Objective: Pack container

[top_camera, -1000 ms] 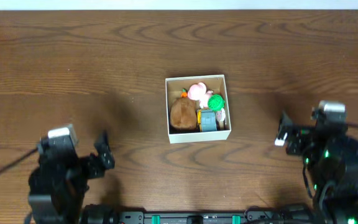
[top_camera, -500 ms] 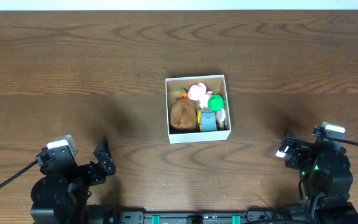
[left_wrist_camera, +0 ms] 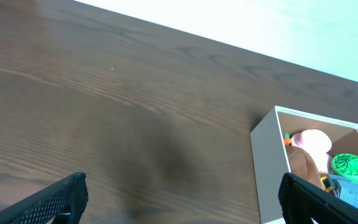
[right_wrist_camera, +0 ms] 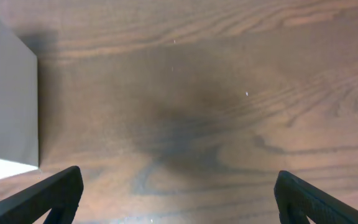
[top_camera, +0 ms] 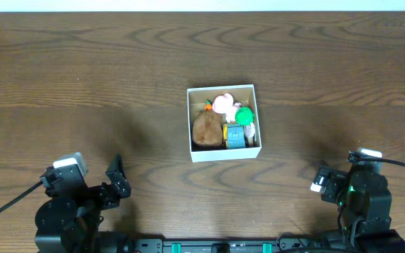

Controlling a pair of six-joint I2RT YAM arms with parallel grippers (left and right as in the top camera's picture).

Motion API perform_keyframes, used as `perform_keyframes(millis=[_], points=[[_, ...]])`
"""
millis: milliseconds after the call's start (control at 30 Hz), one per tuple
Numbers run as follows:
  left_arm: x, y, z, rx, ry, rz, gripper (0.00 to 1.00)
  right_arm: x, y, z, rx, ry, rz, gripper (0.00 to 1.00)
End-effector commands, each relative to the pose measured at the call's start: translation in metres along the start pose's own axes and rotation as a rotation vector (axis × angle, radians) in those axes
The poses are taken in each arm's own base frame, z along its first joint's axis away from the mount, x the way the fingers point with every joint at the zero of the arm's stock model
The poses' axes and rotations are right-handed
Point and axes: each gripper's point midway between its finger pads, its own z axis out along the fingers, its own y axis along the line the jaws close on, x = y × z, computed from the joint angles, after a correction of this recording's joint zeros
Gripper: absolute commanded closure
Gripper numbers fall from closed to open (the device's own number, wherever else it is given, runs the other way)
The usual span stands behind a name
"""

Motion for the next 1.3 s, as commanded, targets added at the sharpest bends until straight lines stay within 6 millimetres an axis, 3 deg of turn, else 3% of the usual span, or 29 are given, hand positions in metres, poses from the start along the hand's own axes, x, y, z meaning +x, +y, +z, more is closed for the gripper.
perform_keyframes(millis=[0, 400, 800, 1067, 1267], points=[[0.003, 0.001, 0.002, -0.002, 0.004, -0.005, 0.02, 0.005, -0.003, 0.0, 0.015, 0.011, 0.007, 0.01], [0.003, 0.001, 0.002, -0.002, 0.004, -0.005, 0.02, -0.022, 0.002, -0.041, -0.124, -0.344, 0.009, 0.01], [0.003, 0.001, 0.002, -0.002, 0.004, -0.005, 0.02, -0.061, 0.038, 0.001, -0.261, -0.666, 0.054, 0.01], [0.003, 0.001, 0.002, -0.002, 0.004, -0.005, 0.02, -0.026, 0.054, 0.039, -0.327, -0.598, 0.015, 0.01], [0.003, 0.001, 0.002, -0.002, 0.004, -0.005, 0.02, -0.025, 0.059, 0.038, -0.343, -0.602, -0.033, 0.01]])
